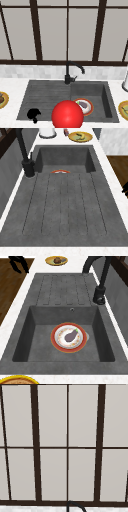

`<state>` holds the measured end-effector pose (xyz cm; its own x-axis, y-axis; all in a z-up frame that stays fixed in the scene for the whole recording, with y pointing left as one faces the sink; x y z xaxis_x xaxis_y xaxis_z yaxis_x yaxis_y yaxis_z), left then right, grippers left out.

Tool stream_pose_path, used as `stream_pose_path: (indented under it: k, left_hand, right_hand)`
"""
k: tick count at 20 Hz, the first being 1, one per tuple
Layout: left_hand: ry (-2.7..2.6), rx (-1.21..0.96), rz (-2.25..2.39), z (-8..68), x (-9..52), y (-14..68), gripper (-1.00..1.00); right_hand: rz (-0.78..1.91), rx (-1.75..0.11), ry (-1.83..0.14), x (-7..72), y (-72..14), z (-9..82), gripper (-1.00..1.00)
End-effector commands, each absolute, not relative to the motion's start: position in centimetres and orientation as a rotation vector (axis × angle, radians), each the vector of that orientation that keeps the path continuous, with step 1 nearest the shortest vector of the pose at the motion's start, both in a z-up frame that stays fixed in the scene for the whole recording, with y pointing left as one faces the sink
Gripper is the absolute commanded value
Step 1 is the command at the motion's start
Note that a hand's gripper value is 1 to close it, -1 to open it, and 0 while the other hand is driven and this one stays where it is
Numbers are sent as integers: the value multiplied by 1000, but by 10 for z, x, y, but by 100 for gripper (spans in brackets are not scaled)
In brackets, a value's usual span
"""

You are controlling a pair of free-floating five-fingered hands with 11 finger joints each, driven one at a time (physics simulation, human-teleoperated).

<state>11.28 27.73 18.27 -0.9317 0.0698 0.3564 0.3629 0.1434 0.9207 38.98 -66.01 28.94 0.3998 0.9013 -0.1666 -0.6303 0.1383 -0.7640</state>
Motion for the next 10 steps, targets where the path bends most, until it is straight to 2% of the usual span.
stream_pose_path:
  k: [1,10]
  left_hand:
    - [-2190,-424,-1871,183,113,277,0]
    - [-2190,-424,-1871,183,113,277,0]
  right_hand:
    - [1140,-831,-395,367,-648,295,-100]
    - [1138,-808,-443,298,-620,308,-100]
